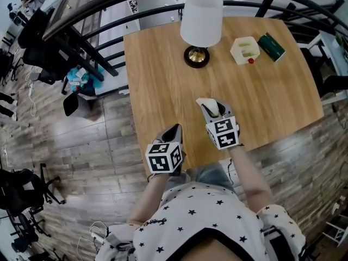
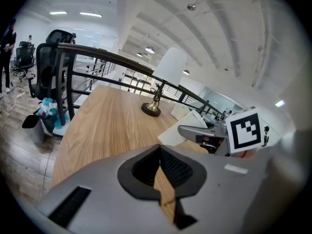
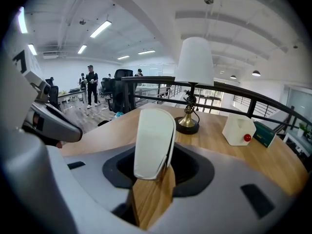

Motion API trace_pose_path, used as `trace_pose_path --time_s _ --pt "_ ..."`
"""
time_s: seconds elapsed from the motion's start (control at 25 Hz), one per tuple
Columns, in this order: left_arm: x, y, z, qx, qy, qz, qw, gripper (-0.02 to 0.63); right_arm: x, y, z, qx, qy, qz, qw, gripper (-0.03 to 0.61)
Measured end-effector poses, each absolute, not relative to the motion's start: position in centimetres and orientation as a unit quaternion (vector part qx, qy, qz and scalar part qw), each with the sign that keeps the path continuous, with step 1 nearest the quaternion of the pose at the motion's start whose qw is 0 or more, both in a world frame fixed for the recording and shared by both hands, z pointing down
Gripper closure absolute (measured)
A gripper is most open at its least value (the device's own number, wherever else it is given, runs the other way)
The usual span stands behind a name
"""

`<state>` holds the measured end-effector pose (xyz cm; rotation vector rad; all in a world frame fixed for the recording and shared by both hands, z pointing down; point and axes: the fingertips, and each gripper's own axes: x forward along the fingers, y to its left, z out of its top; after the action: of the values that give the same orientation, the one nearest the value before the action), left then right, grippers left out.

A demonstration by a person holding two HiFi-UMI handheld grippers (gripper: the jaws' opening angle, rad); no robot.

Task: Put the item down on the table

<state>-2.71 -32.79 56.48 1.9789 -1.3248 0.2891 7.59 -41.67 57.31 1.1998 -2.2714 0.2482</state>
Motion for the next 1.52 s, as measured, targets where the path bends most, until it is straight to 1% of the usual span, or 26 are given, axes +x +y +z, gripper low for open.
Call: trace_pose_path --time_s 0.56,1.28,1.52 --pt "-3.3 -30.9 57.0 0.771 -0.507 0.118 0.367 0.603 5.3 -39.7 57.6 0.426 -0.85 0.07 0.303 0.417" --pt "-5.4 -28.2 57.0 0.769 -0.505 0.116 0.373 0.603 2.4 -35.1 59.2 0.388 -0.86 0.096 0.318 0.342" --pt "-5.3 -27.8 56.9 0.773 -0.496 0.114 0.379 0.603 1.8 -33.7 59.5 0.372 -0.864 0.103 0.324 0.299"
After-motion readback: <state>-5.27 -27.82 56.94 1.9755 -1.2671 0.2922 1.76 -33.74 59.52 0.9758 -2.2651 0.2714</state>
